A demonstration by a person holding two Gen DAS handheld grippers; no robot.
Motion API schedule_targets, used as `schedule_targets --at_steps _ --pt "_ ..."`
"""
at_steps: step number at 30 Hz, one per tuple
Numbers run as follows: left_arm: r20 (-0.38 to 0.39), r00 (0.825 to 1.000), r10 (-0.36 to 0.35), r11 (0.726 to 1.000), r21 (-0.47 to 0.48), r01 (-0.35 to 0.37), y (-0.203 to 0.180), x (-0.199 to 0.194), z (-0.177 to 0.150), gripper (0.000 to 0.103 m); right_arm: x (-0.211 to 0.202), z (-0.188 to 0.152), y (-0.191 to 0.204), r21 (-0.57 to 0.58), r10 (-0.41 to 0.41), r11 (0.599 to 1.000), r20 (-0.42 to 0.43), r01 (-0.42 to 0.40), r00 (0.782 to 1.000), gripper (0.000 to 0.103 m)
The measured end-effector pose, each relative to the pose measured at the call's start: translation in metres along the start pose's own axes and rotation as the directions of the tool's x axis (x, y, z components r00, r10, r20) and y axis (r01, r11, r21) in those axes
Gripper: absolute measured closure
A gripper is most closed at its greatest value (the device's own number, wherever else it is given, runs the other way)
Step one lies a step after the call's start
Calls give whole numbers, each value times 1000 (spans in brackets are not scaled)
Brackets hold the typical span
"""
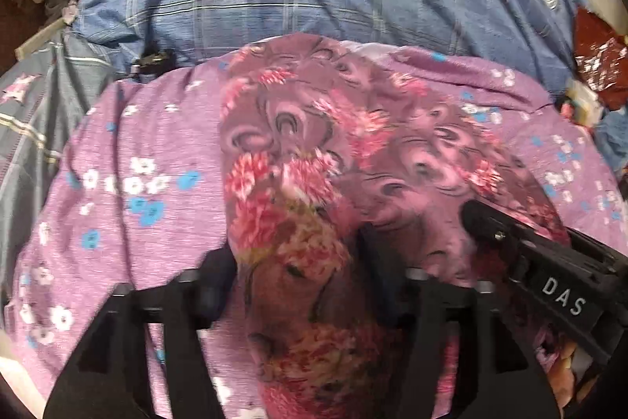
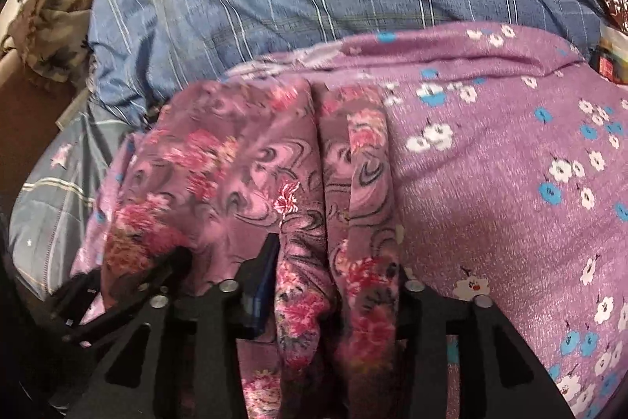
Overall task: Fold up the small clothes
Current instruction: 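Open both tools and release the folded shirt onto the blanket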
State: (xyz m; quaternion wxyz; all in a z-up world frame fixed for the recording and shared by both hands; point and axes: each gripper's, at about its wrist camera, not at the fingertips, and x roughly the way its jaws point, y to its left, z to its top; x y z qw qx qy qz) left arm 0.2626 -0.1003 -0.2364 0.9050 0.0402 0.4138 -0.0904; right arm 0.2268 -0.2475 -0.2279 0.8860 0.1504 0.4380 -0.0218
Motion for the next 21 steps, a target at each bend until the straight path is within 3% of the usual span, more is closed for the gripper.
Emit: schedule_targets --at_steps 1,5,7,10,11,13,15,17,19,21 --pt "0 1000 21 1000 1 -21 3 -2 0 25 -1 1 -2 14 3 1000 -1 -3 1000 51" --pt "48 996 68 998 -7 -68 17 -24 3 25 -16 3 -13 64 10 998 18 -11 1000 45" --pt "85 990 109 994 -5 -109 26 -34 6 25 -31 4 -14 64 -7 998 80 2 997 45" --pt "100 982 158 987 -31 -155 43 -42 9 25 -61 4 -14 43 -12 999 232 2 973 44" --pt "88 981 170 985 -34 -168 48 -40 10 25 -68 5 -12 28 5 1000 265 -13 964 48" --pt "62 982 181 983 -27 -180 51 -34 6 25 -75 3 -2 -51 67 997 294 -55 954 67" --pt "31 980 195 981 6 -195 48 -24 -1 25 -64 1 8 -103 103 991 236 -80 966 87" --pt "4 969 247 967 59 -247 41 -10 -7 25 -38 -1 11 -104 93 991 105 -82 990 88" --pt "-17 962 272 959 83 -270 39 -4 -11 25 -5 -4 5 -72 41 996 -44 -44 998 89" --pt "-12 965 261 964 60 -259 43 -12 -10 25 -11 -2 0 -41 63 997 -19 -64 998 90"
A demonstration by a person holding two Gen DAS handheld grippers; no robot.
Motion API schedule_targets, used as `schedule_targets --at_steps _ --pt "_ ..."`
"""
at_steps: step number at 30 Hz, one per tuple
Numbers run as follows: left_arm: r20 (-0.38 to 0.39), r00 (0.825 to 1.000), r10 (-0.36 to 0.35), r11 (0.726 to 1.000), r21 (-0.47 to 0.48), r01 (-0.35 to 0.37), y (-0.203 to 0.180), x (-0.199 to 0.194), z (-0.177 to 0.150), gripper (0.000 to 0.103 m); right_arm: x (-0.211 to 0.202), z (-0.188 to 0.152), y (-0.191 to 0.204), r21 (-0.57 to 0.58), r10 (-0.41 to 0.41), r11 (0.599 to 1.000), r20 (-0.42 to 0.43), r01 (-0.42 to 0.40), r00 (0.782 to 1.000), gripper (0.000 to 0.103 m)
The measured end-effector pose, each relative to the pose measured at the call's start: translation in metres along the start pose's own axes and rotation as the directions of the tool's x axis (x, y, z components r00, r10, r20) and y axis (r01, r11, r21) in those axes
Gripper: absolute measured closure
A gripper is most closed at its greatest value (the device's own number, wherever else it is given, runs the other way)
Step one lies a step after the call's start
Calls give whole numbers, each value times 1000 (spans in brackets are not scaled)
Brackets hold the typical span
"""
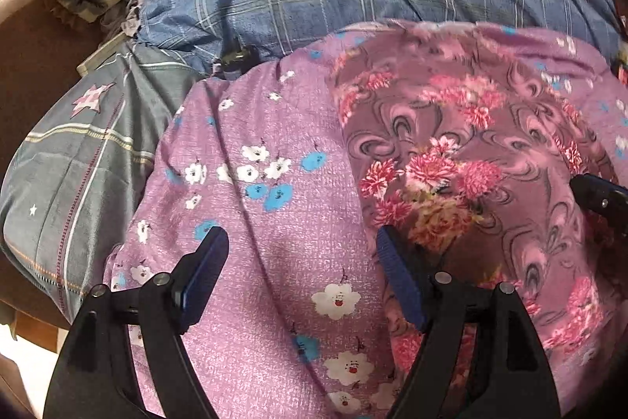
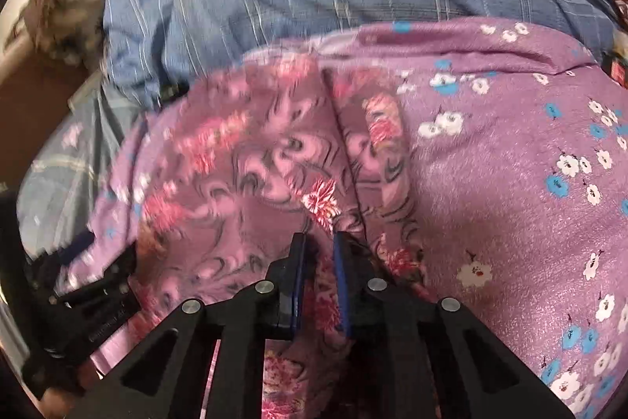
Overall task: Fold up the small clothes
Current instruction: 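Open both tools and release the folded shirt onto the blanket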
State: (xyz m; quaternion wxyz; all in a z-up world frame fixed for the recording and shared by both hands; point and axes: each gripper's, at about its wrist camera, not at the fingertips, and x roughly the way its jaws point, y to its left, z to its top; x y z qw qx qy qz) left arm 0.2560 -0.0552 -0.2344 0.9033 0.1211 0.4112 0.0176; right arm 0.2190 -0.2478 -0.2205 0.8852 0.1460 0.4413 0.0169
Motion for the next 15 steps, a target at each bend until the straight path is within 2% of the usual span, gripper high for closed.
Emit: schedule_targets --at_steps 2,3,5,7,10,12,15 --pt "15 1000 -23 999 -24 23 6 -12 3 25 -10 0 -1 3 6 1000 33 -6 999 87" --pt "40 999 -23 999 -34 25 8 -22 4 25 -18 -1 1 -6 -10 1000 69 10 998 82" --pt "85 996 -9 999 -40 13 11 -43 5 25 -34 -5 8 -39 -26 999 131 31 991 82" --pt "132 991 -5 999 -40 11 13 -67 7 25 -51 -9 12 -58 0 998 178 10 984 78" --pt "219 976 11 999 -41 -2 18 -109 6 19 -83 -20 19 -100 5 995 281 24 960 68" --pt "270 963 10 999 -40 1 22 -134 5 18 -102 -27 26 -121 3 992 327 39 945 58" --pt "327 945 16 999 -34 -5 24 -166 3 14 -127 -34 35 -135 7 990 363 45 932 56"
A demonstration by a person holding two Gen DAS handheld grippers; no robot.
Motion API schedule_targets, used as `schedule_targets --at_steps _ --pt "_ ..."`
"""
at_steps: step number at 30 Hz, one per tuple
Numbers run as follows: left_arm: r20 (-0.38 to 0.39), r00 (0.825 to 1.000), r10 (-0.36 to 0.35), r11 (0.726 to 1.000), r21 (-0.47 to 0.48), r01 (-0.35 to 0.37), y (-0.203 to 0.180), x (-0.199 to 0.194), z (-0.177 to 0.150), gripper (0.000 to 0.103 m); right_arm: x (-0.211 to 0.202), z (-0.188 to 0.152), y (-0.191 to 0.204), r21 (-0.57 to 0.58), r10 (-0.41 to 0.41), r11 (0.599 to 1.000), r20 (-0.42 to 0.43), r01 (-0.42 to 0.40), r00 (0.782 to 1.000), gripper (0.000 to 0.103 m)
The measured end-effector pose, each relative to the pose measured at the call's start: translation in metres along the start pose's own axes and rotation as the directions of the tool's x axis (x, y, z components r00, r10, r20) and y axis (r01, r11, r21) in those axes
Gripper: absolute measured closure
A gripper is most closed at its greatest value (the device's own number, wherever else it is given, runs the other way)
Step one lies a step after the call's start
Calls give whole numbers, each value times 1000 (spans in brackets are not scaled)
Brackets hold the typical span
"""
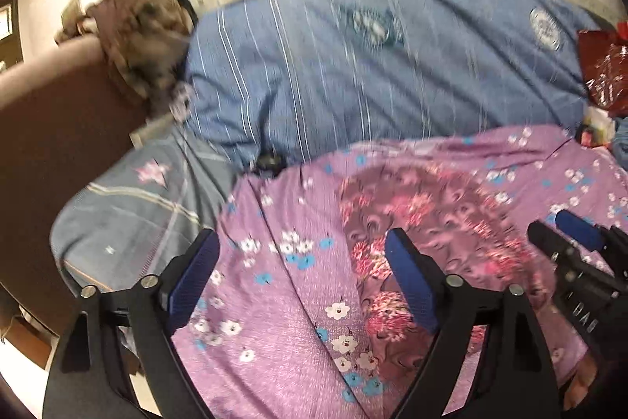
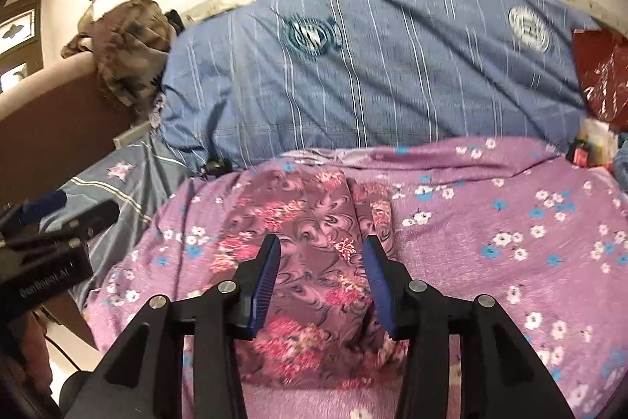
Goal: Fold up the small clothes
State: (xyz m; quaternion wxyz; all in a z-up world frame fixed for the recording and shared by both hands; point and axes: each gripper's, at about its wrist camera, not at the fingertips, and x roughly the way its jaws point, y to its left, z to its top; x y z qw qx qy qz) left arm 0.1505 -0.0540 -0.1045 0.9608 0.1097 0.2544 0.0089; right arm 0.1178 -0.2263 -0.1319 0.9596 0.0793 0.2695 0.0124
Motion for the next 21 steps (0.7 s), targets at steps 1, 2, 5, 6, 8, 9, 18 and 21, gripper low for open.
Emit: schedule_targets --at_steps 1,2,5,6,8,9,18,21 --pt "16 1000 3 1000 2 -3 1 -9 2 13 -8 -1 1 3 -4 1000 9 4 1000 56" --pt "35 999 1 1000 2 -1 2 -20 4 13 -16 -1 2 8 -7 1000 15 6 1000 55" --pt "60 998 -8 1000 -8 9 4 -42 7 6 -36 0 0 15 -19 1000 30 18 999 54" --pt "68 998 -2 1000 -12 3 4 -49 7 5 -43 1 0 18 -25 1000 35 24 999 54" --pt "105 994 35 999 -11 -35 4 -63 8 0 -55 2 0 20 -31 999 45 30 998 53" --pt "136 989 58 998 -3 -59 3 -72 8 0 -61 3 0 19 -31 999 51 30 998 53" --pt "197 979 44 999 -22 -41 12 -118 10 0 -98 8 8 15 -43 999 83 42 996 50" --pt "204 978 41 999 -39 -33 17 -126 11 0 -107 9 10 18 -45 999 85 43 995 50"
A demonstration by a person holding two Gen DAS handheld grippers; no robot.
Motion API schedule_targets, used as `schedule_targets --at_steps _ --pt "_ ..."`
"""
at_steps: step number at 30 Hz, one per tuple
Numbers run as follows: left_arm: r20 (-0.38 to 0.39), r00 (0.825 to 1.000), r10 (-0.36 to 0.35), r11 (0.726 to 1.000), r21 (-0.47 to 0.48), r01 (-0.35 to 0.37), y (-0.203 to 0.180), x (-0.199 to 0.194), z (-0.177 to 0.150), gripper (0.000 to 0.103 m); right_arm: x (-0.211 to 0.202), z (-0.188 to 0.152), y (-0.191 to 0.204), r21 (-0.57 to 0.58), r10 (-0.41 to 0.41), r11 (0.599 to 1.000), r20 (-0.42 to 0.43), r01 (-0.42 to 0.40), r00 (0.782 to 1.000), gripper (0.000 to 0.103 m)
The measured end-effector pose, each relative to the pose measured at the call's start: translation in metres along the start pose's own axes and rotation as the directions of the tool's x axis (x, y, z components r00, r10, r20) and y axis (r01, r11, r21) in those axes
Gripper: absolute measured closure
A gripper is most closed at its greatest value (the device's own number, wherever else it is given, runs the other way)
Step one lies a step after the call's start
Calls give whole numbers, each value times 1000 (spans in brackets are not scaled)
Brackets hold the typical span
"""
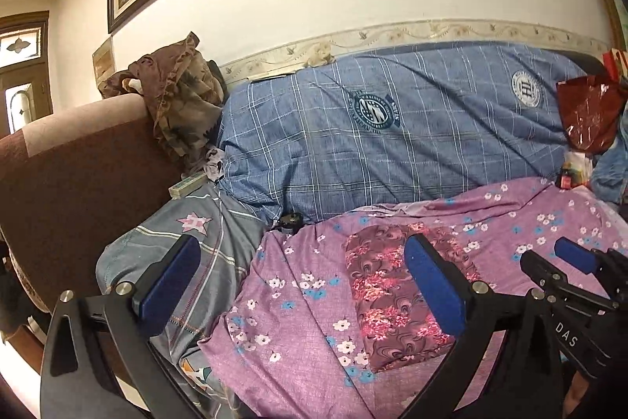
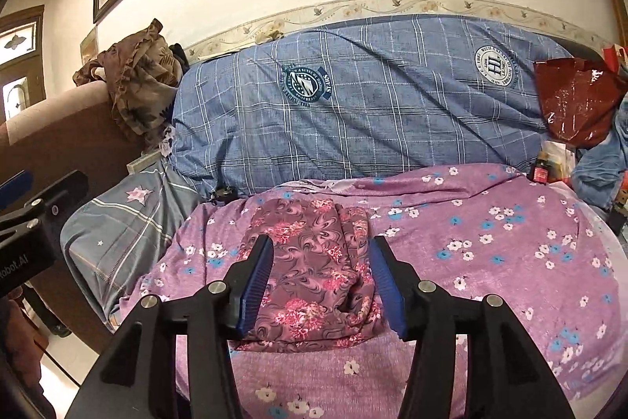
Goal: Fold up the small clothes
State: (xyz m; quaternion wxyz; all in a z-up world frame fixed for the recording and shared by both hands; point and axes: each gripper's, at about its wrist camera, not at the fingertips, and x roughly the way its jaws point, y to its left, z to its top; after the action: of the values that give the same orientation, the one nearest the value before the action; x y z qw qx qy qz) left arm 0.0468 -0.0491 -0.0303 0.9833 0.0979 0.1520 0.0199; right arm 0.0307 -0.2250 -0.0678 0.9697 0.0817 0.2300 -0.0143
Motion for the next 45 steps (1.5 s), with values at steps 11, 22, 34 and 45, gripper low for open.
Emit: schedule_targets --at_steps 11,22,34,45 --pt "-3 1000 8 1000 -20 -8 8 -13 0 0 -18 1 11 -24 -2 1000 -5 1 1000 49" --pt "-5 1000 15 999 -41 -15 17 -20 1 0 -22 -3 23 -36 1 999 -37 -3 999 49" --pt "-9 1000 9 999 -50 -9 22 -24 -1 0 -26 -2 32 -48 8 999 -35 -9 999 49" --pt "-7 1000 8 999 -53 -8 26 -25 -1 0 -31 -1 42 -64 2 998 -30 -4 1000 49"
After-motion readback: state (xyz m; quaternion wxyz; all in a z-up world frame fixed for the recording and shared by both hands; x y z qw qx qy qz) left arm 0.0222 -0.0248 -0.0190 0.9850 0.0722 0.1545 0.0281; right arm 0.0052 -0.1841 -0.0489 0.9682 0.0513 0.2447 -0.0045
